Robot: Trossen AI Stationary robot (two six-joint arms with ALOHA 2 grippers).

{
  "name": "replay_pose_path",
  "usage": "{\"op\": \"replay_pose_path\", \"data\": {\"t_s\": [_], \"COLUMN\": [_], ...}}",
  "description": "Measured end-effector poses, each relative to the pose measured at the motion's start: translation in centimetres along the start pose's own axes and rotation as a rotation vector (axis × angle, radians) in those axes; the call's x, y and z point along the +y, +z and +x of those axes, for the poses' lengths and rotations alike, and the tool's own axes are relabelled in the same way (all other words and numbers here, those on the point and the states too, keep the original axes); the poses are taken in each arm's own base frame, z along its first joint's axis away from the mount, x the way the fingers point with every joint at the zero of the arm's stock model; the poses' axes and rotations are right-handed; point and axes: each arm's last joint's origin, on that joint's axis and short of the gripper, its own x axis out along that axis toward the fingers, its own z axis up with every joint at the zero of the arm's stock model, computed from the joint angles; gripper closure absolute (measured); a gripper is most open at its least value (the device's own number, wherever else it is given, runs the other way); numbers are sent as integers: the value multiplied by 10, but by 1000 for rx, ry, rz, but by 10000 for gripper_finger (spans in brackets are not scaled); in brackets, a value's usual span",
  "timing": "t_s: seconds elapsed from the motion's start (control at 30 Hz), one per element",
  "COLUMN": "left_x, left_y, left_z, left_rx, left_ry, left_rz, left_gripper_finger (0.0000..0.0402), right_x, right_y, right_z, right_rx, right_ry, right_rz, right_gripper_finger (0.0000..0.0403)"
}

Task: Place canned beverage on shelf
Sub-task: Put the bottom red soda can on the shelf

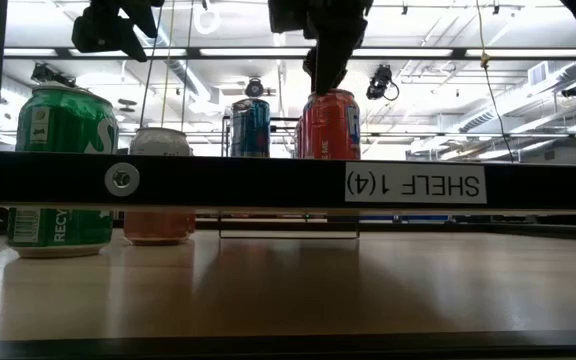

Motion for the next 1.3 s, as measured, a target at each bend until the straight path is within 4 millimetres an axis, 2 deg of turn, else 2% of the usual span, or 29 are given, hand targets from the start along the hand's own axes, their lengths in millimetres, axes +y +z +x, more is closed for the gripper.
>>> {"op": "replay_pose_path", "data": {"t_s": [0.37,0.53,0.63,0.8,1.13,1.3], "left_x": [0,0,0,0,0,0], "left_y": [0,0,0,0,0,0], "left_z": [0,0,0,0,0,0], "left_rx": [-1,0,0,0,0,0], "left_ry": [0,0,0,0,0,0], "left_rz": [0,0,0,0,0,0], "left_gripper_finger": [203,203,203,203,203,203], "right_x": [3,5,5,6,14,14], "right_y": [-2,-4,-4,-4,-11,-15], "right_z": [-24,-41,-44,-32,6,15], "right_rx": [-18,-93,-114,-104,-51,-21], "right_ry": [-25,-53,-49,-44,-44,-41], "right_rz": [-32,-97,-107,-108,-98,-85], "right_gripper_finger": [39,40,41,41,41,41]}}
